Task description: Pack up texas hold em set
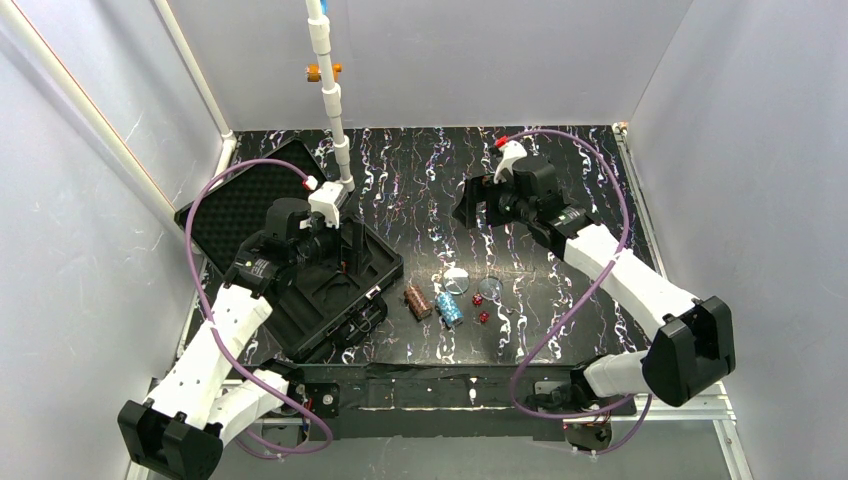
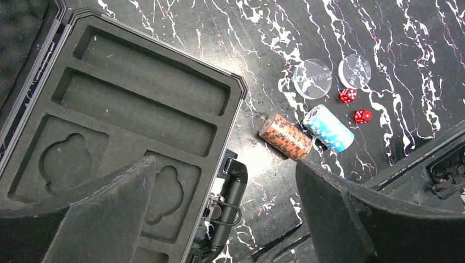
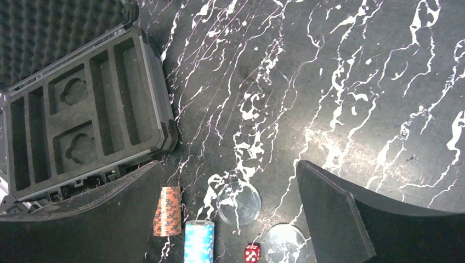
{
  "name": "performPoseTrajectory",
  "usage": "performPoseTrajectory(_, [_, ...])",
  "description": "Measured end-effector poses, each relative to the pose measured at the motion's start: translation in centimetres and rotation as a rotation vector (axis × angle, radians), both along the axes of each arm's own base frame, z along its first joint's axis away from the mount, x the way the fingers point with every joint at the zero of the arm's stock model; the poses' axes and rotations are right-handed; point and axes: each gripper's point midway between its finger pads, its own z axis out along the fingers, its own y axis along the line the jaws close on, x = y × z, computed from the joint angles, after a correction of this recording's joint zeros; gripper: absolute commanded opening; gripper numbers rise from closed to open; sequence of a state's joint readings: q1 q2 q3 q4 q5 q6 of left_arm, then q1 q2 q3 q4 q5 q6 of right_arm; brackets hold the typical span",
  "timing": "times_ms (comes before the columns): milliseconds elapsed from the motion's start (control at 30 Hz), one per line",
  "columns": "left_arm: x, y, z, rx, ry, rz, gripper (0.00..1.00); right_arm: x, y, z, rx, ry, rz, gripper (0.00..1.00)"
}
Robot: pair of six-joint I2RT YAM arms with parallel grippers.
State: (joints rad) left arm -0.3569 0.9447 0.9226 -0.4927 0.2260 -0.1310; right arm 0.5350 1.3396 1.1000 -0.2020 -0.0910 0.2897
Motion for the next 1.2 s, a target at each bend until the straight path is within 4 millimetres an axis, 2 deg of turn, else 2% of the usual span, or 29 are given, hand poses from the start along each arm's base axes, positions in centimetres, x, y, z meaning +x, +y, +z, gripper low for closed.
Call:
performPoseTrajectory(167, [0.0, 0.0, -0.1, 0.001, 0.003, 0.002, 0.99, -1.9, 1.2, -0.3, -0.030, 0.016, 0.027, 1.00])
performPoseTrajectory(333, [0.0, 0.0, 0.0, 0.000, 0.003, 0.006, 0.99, -5.2, 2.7, 0.6, -0.064, -0.014, 0.076, 1.00])
performPoseTrajectory(467, [0.0, 0.2, 0.2, 0.000, -0.005, 0.015, 0.99, -7.2, 2.7, 0.9, -0.075, -0.014, 0.098, 1.00])
performPoseTrajectory(700, [0.0, 0.8, 0.9, 0.002, -0.039, 0.048, 0.99, -10.5, 2.0, -3.2, -0.151, 0.104, 0.120, 1.00])
performPoseTrajectory(867, [-0.1, 1.1, 0.8, 0.005, -0.027, 0.067, 0.99, -12.3, 1.9, -5.1, -0.204, 0.159, 0.151, 1.00])
performPoseTrajectory(933, [-0.2, 1.1, 0.6, 0.007, -0.020, 0.070, 0.99, -13.0, 1.8, -6.0, -0.222, 0.180, 0.162, 0.96])
performPoseTrajectory(1200, [-0.5, 1.2, 0.2, 0.011, 0.004, 0.073, 0.99, -15.7, 1.0, -9.1, -0.291, 0.262, 0.191, 0.91])
